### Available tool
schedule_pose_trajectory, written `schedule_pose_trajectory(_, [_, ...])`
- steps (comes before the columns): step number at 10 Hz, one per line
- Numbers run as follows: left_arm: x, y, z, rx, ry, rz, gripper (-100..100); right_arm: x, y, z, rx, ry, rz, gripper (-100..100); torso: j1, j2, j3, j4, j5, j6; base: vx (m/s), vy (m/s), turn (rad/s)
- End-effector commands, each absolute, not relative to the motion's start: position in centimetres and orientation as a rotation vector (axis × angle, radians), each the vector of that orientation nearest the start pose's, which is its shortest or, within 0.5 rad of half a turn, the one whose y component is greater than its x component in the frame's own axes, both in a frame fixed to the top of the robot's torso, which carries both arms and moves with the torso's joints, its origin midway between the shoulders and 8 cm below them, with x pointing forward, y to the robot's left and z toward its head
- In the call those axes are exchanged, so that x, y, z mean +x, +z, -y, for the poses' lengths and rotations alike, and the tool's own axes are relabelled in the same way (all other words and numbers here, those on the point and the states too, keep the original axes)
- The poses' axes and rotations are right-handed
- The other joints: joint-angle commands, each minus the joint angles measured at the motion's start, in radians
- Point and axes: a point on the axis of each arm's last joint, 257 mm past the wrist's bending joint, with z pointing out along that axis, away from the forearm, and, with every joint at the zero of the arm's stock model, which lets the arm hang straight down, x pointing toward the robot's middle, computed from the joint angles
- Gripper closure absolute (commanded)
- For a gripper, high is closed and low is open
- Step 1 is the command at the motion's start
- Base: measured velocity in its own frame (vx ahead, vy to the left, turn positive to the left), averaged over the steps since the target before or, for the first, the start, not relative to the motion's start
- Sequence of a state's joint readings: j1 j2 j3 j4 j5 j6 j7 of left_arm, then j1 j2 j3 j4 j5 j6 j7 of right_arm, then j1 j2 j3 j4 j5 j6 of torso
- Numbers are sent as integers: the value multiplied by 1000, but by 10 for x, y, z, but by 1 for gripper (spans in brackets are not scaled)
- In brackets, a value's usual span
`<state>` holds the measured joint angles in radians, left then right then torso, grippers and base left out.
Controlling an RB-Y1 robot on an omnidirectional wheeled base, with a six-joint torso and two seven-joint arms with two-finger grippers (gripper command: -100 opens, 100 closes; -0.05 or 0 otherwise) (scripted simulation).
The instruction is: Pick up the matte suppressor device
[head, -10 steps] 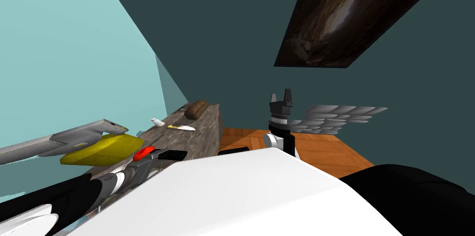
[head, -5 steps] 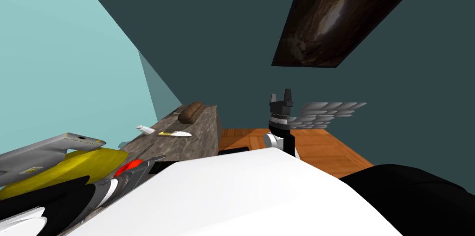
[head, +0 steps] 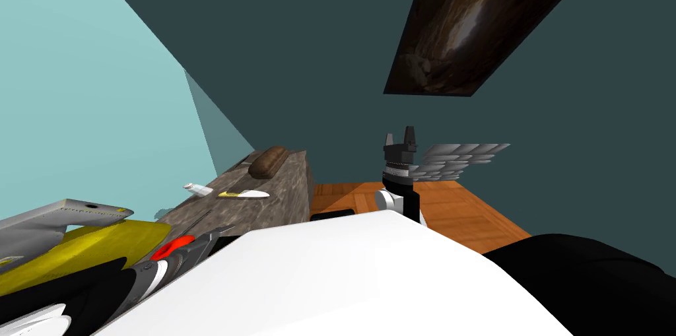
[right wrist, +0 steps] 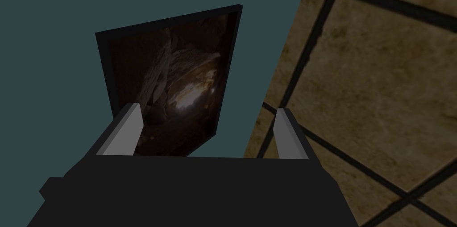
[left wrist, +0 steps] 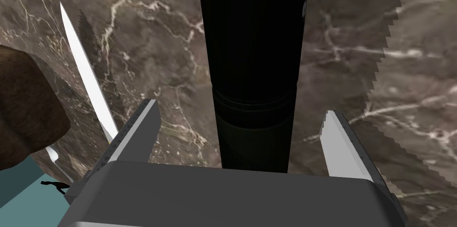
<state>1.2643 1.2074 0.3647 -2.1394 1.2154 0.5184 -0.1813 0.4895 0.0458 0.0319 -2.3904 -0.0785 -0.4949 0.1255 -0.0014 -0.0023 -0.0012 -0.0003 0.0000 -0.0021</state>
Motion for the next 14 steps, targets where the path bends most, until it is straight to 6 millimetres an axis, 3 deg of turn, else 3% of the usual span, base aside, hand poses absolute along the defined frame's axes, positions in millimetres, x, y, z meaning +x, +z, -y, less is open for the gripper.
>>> schedule_pose_trajectory(1, [134,-332,-474,-1854,-389,-2139,-100,320,74,279,608,1292,-476,0,0,0,0,0,0,0,10,-3,-57])
schedule_pose_trajectory(2, [136,-329,-474,-1851,-389,-2143,-100,320,74,279,608,1292,-476,0,0,0,0,0,0,0,5,0,-11])
schedule_pose_trajectory(3, [135,-330,-474,-1851,-389,-2142,100,320,74,279,608,1292,-476,0,0,0,0,0,0,0,0,0,0])
schedule_pose_trajectory(7, [135,-330,-474,-1853,-389,-2141,100,320,74,279,608,1292,-476,0,0,1,0,0,-1,0,0,0,0])
schedule_pose_trajectory(8, [135,-330,-474,-1852,-389,-2142,0,320,74,279,608,1292,-476,0,-1,1,0,0,-1,0,0,0,0])
schedule_pose_trajectory(9, [139,-323,-472,-1841,-390,-2153,100,320,74,279,608,1292,-476,0,-1,1,0,0,-1,0,-6,4,92])
schedule_pose_trajectory(13, [145,-313,-469,-1825,-392,-2171,100,320,74,279,608,1292,-476,0,-2,2,1,1,-2,0,-13,2,68])
schedule_pose_trajectory(14, [145,-312,-469,-1825,-392,-2172,0,320,74,279,608,1292,-476,0,-2,2,1,1,-2,0,0,0,0])
